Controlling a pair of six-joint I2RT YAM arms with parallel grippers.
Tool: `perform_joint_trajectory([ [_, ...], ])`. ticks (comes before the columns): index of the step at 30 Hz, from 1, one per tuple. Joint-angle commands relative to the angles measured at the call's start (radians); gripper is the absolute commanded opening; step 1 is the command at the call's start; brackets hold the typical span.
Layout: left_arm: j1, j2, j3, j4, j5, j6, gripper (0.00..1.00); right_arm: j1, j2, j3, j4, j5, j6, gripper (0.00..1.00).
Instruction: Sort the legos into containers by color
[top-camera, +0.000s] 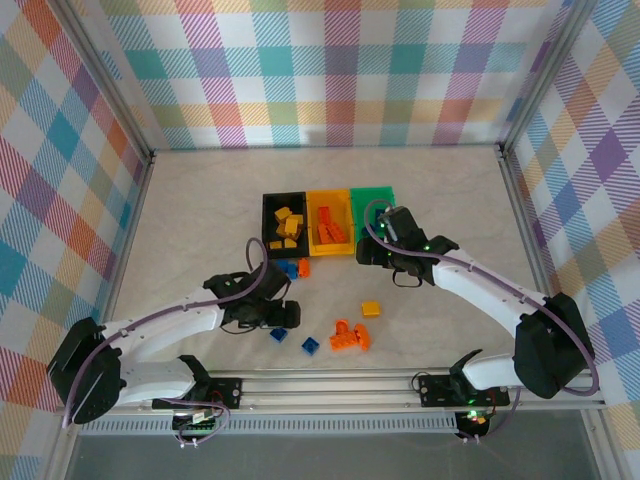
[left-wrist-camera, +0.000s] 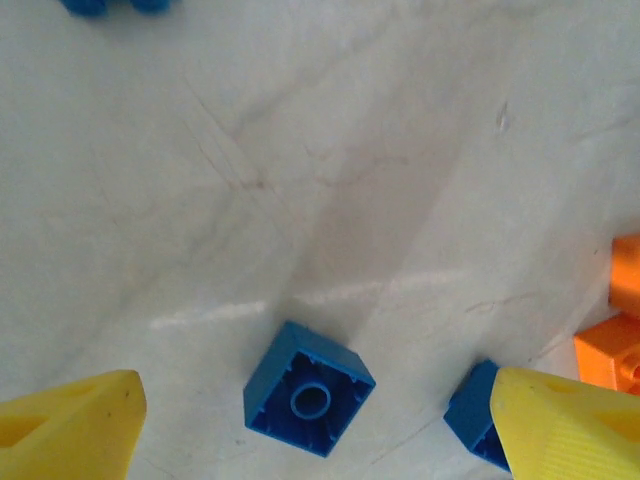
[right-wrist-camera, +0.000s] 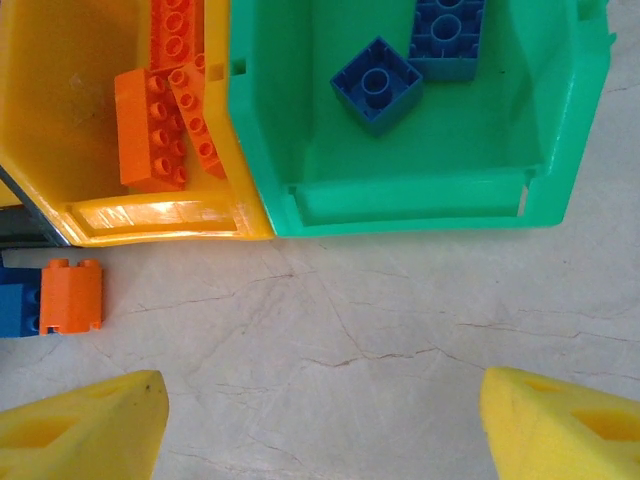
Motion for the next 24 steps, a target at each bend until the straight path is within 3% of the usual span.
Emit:
perform_joint_trajectory([
  [1,-0.016,0.020,-0.034,0.049,0.054,-0.052,0.88,-0.007,-0.006,-0.007,0.018,-0.008,0.013,0.82],
  [9,-0.047,0.137,-0.051,0.113,0.054,-0.050,0.69,-0.015,-0.025,-0.014,0.005,-0.001,0.011,0.82],
  [15,-0.048,0.180,-0.045,0.099,0.036,-0.029,0.48,-0.023,-0.038,-0.016,-0.002,0.002,0.008,0.82],
  [24,-0.048,0.134,0.045,0.023,-0.006,-0.005,0.38,-0.045,-0.062,-0.022,-0.006,0.008,0.013,0.82],
])
